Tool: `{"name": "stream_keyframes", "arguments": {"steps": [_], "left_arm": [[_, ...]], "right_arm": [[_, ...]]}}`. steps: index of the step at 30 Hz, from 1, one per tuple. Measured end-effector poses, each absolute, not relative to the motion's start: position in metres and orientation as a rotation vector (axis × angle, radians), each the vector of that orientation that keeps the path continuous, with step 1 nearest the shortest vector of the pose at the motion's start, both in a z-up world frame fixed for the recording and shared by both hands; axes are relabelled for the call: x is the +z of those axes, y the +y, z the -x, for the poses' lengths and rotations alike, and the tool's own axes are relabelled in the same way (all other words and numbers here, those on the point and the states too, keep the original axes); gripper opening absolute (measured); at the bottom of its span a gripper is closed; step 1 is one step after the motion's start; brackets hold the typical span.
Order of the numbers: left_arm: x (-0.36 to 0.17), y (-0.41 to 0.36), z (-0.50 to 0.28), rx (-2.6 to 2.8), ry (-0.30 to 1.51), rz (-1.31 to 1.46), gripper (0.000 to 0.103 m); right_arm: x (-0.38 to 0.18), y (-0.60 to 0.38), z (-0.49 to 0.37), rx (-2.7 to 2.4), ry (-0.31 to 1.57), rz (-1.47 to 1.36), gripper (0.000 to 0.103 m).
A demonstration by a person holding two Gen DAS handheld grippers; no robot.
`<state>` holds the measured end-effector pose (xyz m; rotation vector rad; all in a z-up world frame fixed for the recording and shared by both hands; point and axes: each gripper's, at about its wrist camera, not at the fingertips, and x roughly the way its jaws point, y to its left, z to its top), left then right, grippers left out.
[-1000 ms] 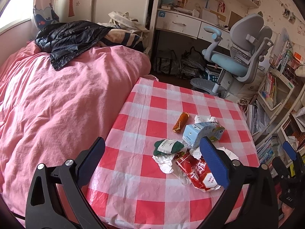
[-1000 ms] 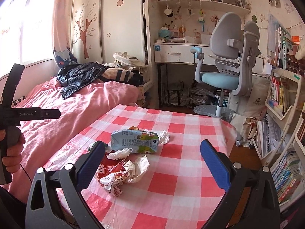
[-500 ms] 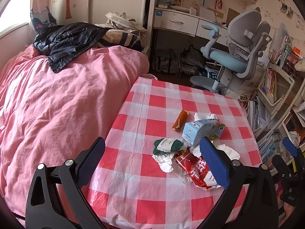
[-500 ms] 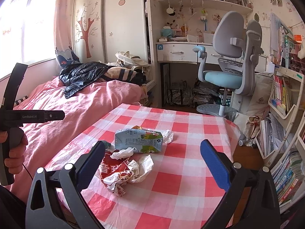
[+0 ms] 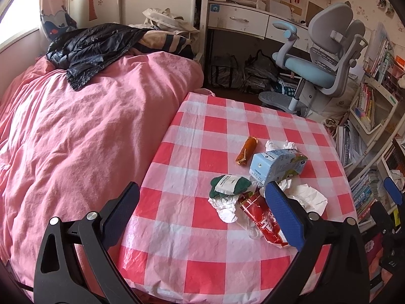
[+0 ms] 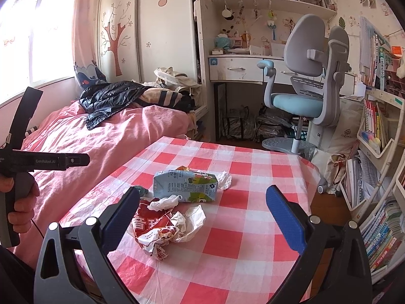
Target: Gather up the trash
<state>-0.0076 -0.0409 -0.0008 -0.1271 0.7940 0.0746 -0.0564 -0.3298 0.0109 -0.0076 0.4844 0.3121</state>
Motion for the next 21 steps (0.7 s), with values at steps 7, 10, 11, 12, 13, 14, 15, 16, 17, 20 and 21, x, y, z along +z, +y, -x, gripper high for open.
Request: {"name": "stream_keyframes", "arguments": {"steps": [7,10,11,12,13,14,15,16,17,20,21], "left_arm": [[-0.0019,-0.0359,0.007,0.087,0.807,0.14,0.096],[-0.0019,-0.0369,0.0066,0.091,0.811,0.136,0.096],[-0.0023,-0.0371,0.0064,0.093,0.813,0.134,0.096],[-0.0027,-0.0379,0.0059,0.094,0.816,0.132,0.096],[-0.003,-0.038,0.0056,0.095,0.818,0.131,0.096],[-0.0033,-0.038,0.0055,0.096,0.82,0.131,0.096],[-0.0034,-0.0381,0.0053,0.096,0.821,0.131,0.096],[-0.0034,-0.0381,0.0053,0.096,0.82,0.131,0.096],[-0.0035,-0.0381,0.0053,0.096,0.821,0.131,0.096],[-0.0038,-0.038,0.0054,0.096,0.821,0.13,0.096],[-0.0034,-0.038,0.0053,0.096,0.82,0.131,0.096]], "right_arm": [[0.0094,-0.3242,0.0569,0.322,0.491,0.032,0.096],[0.0085,-0.323,0.0561,0.325,0.496,0.035,0.096],[0.0082,-0.3228,0.0563,0.325,0.497,0.037,0.096],[0.008,-0.3226,0.0565,0.325,0.496,0.037,0.096],[0.0081,-0.3226,0.0563,0.325,0.496,0.036,0.096],[0.0079,-0.3225,0.0563,0.325,0.496,0.035,0.096],[0.0079,-0.3223,0.0562,0.325,0.497,0.035,0.096],[0.0079,-0.3221,0.0563,0.324,0.496,0.035,0.096],[0.008,-0.3219,0.056,0.326,0.497,0.036,0.096],[0.0073,-0.3205,0.0557,0.327,0.498,0.04,0.096],[0.0068,-0.3199,0.0561,0.329,0.498,0.041,0.096]]}}
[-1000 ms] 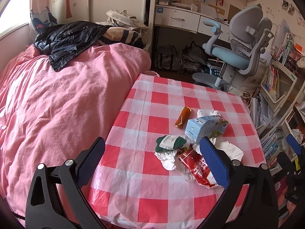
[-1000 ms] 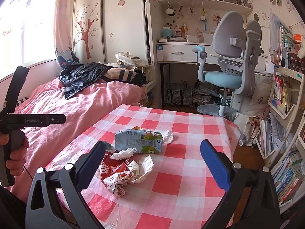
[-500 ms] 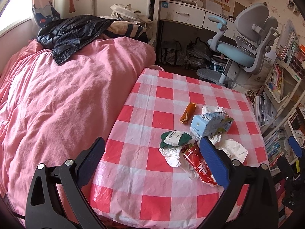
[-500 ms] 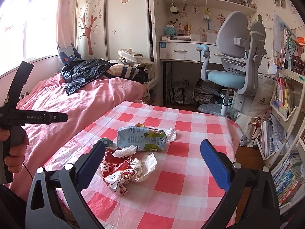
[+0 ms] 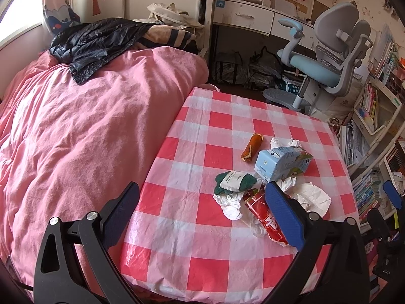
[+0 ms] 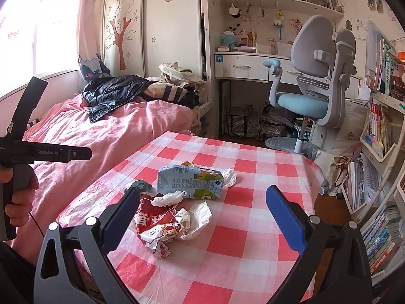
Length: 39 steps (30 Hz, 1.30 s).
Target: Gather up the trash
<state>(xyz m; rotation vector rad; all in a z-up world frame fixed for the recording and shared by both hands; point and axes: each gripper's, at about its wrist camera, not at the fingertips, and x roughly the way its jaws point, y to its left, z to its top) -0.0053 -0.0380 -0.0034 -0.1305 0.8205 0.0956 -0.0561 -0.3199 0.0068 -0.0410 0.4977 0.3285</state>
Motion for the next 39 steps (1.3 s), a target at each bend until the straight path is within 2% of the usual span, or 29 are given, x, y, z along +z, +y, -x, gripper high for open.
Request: {"name": "stream_keyframes", "arguments": {"steps": [39], "left_arm": [[-0.0085,-0.0369,0.0062,0.098,0.828,0.132,0.096]], "right_arm": [[0.0028,-0.3125,0.0572,0.364,0.516,0.088,0.096]]}}
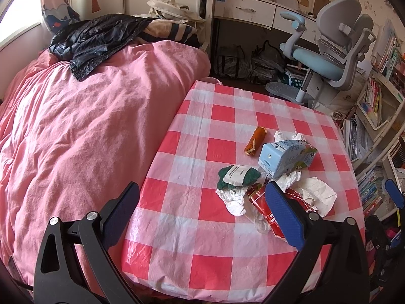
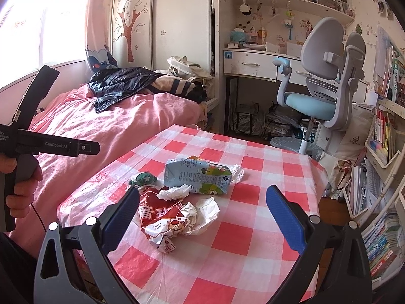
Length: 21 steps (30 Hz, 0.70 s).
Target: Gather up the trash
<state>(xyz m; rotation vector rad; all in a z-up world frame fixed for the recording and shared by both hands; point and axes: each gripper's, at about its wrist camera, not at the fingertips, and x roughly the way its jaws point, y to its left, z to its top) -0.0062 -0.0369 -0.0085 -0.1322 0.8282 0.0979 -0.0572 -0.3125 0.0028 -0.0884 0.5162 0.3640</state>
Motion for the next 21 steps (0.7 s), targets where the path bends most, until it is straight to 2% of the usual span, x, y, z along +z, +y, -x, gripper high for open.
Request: {"name": "stream_keyframes", "arguments": {"steps": [11,21], "left_arm": [[-0.014,-0.028,0.012,0.118,0.834,0.156,0.096],[-0.025,0.022,0.027,0.179,0.872,0.381,0.096]], "right_arm": [[0.0,-0.308,0.056,0.368,0.526,0.109,0.096],[-0.001,-0.309,0.056,0.388,0.527,0.092,0.096]]}}
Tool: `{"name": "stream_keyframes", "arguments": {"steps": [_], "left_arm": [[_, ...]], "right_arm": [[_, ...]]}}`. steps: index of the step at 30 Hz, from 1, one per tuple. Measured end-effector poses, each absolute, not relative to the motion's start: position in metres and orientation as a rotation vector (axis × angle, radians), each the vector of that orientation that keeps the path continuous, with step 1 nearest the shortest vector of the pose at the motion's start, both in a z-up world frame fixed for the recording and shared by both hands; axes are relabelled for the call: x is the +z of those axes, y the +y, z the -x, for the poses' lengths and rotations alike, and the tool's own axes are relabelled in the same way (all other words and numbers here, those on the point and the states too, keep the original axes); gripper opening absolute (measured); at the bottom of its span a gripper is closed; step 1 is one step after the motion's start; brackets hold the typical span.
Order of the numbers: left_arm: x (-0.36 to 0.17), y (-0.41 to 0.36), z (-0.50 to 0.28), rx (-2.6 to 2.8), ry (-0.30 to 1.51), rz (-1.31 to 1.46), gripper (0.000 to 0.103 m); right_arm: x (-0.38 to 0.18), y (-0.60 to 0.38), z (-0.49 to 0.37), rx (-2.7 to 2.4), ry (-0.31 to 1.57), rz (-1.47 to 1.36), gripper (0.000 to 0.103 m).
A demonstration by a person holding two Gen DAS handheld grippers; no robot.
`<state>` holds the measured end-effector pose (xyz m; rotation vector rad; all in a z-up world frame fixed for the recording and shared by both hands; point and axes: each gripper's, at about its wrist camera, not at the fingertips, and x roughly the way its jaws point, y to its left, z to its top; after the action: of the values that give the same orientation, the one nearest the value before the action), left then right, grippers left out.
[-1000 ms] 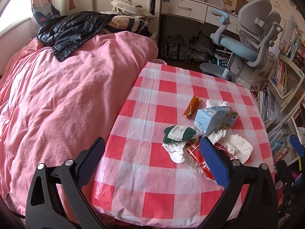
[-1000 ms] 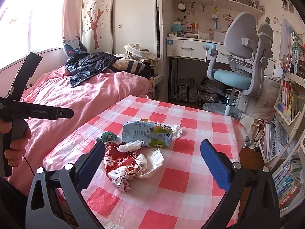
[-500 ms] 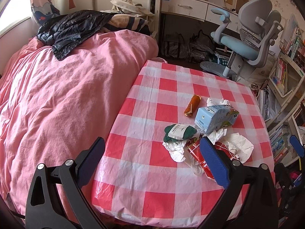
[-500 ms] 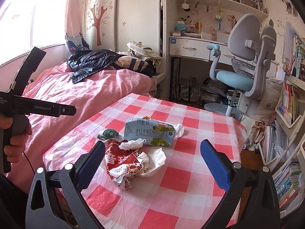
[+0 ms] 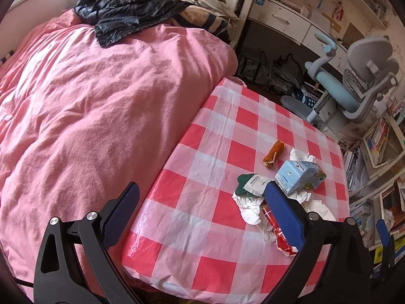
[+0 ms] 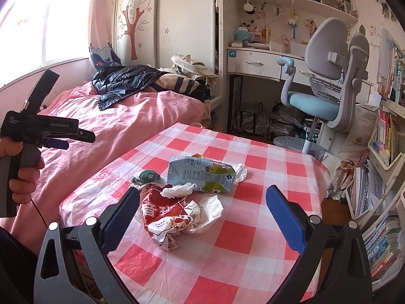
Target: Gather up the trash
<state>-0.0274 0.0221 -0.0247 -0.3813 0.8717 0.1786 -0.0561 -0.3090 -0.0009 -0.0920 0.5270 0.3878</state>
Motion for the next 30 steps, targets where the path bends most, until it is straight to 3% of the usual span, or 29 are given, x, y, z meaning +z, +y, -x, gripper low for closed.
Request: {"name": "stream_keyframes", "arguments": {"steps": [10,20,24,29,30], "left_arm": [[-0.032,0.001,0.026,0.122,0.932,0.311,0.096],[-0.054,-0.072,-0.028,-0.079,0.956,-0.103,0.095],[-0.07,-0.085,-0.045,-0.111,0.967,-0.144,0.09],[-0.085,-0.084,-0.068,-0.156,0.995,-0.059,0.076],[-0.087,-0.082,-0.073,-0.166,1.004,-0.034,0.068]], "right_arm": [[-0.009,-0.304,0.053,0.449,0.599,0.079,0.096],[-0.015,-0.302,0.048,0.486,0.645,0.07,0.096],[-0.016,-0.305,0.042,0.489,0.661,0.05,0.096],[-0.02,-0.3,0.036,0.501,0.672,0.056,0.096],[-0.02,-0.299,0.035,0.505,0.676,0.058,0.096]]}}
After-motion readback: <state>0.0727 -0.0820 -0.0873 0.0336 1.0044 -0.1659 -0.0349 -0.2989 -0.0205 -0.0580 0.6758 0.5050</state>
